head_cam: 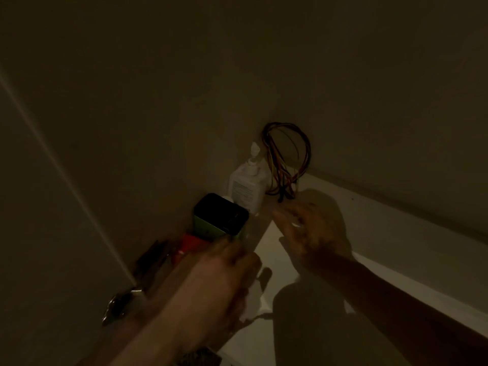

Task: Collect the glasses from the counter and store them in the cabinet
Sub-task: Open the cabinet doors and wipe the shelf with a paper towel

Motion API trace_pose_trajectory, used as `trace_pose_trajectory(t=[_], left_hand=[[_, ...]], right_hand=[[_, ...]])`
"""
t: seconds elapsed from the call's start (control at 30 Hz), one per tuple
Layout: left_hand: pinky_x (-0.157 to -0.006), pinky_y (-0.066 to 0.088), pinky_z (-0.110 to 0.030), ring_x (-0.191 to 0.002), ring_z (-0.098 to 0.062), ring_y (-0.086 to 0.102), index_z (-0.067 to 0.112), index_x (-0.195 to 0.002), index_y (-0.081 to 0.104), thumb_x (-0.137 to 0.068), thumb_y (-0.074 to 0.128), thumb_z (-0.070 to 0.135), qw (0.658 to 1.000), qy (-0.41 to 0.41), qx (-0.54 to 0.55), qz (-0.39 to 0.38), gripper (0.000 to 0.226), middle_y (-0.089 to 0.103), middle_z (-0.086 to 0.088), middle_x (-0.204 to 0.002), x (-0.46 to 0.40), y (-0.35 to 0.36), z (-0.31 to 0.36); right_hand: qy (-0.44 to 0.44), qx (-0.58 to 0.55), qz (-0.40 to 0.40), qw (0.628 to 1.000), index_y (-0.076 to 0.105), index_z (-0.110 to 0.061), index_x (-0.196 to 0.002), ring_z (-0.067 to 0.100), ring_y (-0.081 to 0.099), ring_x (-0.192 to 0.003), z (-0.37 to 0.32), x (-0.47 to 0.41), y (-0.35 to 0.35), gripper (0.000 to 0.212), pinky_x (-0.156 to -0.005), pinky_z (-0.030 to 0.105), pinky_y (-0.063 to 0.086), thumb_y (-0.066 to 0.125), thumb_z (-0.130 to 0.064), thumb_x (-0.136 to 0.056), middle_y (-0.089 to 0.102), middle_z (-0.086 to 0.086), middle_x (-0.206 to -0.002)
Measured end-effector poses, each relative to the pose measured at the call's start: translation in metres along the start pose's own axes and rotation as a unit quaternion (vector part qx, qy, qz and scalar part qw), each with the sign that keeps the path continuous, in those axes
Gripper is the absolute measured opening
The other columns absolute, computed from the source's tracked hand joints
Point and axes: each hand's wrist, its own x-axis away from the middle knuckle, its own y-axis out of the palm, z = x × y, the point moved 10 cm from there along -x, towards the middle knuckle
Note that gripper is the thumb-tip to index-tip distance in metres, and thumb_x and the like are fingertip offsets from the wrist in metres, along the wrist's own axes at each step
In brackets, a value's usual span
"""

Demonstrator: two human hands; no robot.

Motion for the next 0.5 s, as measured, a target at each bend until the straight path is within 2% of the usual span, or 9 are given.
trace_pose_trajectory(t=[0.07, 0.1, 0.17, 0.23, 0.3, 0.37, 0.5], left_hand=[[-0.088, 0.045, -0.033, -0.111, -0.014, 0.048, 0.037, -0.132, 0.043, -0.088, 0.051, 0.056, 0.999, 0.033, 0.026, -0.002, 0.048, 0.051, 0.009, -0.127, -0.011, 0.013, 0.024], [-0.099, 0.041, -0.035, -0.120, -0.016, 0.045, 0.040, -0.137, 0.037, -0.087, 0.049, 0.064, 0.999, 0.030, 0.030, -0.013, 0.057, 0.047, 0.008, -0.136, -0.020, 0.026, 0.030], [-0.115, 0.014, -0.040, -0.142, -0.020, 0.025, 0.042, -0.148, 0.021, -0.083, 0.042, 0.077, 0.999, 0.017, 0.029, -0.030, 0.076, 0.029, 0.005, -0.157, -0.044, 0.052, 0.046], [-0.118, -0.009, -0.047, -0.151, -0.020, -0.001, 0.043, -0.153, 0.004, -0.078, 0.034, 0.087, 0.998, 0.006, 0.033, -0.056, 0.092, 0.005, 0.004, -0.166, -0.066, 0.079, 0.060], [-0.118, -0.012, -0.056, -0.150, -0.022, -0.016, 0.045, -0.153, -0.009, -0.072, 0.028, 0.093, 0.996, -0.010, 0.036, -0.082, 0.101, -0.010, 0.006, -0.166, -0.087, 0.105, 0.066], [-0.115, -0.013, -0.061, -0.148, -0.023, -0.023, 0.047, -0.152, -0.014, -0.068, 0.025, 0.097, 0.996, -0.023, 0.023, -0.084, 0.105, -0.016, 0.006, -0.165, -0.105, 0.119, 0.071], [-0.110, -0.015, -0.069, -0.148, -0.028, -0.025, 0.045, -0.153, -0.015, -0.063, 0.026, 0.100, 0.991, -0.043, -0.017, -0.123, 0.113, -0.021, 0.005, -0.164, -0.128, 0.141, 0.077]], right_hand=[[0.100, 0.062, -0.042, 0.992, 0.048, -0.024, -0.148, 0.021, 0.046, -0.134, 0.046, 0.018, -0.008, 0.065, -0.105, 0.030, 0.035, 0.038, -0.060, -0.095, 0.050, 0.004, -0.148], [0.139, 0.057, -0.040, 0.988, 0.044, -0.025, -0.150, 0.023, 0.042, -0.138, 0.063, 0.027, -0.013, 0.066, -0.111, 0.036, 0.034, 0.039, -0.061, -0.095, 0.046, 0.006, -0.152], [0.167, 0.064, -0.029, 0.984, 0.039, -0.028, -0.153, 0.028, 0.032, -0.146, 0.087, 0.047, -0.025, 0.068, -0.119, 0.051, 0.025, 0.035, -0.063, -0.095, 0.038, 0.008, -0.159], [0.190, 0.121, -0.020, 0.974, 0.033, -0.035, -0.155, 0.029, 0.019, -0.152, 0.112, 0.068, -0.038, 0.073, -0.121, 0.060, 0.012, 0.022, -0.070, -0.092, 0.027, 0.005, -0.165], [0.236, 0.191, -0.018, 0.953, 0.022, -0.044, -0.156, 0.028, 0.010, -0.155, 0.143, 0.088, -0.053, 0.080, -0.119, 0.067, 0.005, 0.006, -0.080, -0.086, 0.017, 0.002, -0.169], [0.279, 0.229, -0.029, 0.932, 0.009, -0.051, -0.155, 0.028, 0.002, -0.156, 0.171, 0.106, -0.064, 0.081, -0.116, 0.073, 0.002, -0.001, -0.086, -0.082, 0.007, 0.000, -0.170], [0.325, 0.231, -0.052, 0.916, -0.008, -0.058, -0.151, 0.029, -0.013, -0.155, 0.202, 0.136, -0.075, 0.093, -0.113, 0.075, -0.009, -0.013, -0.095, -0.066, -0.011, -0.003, -0.170]])
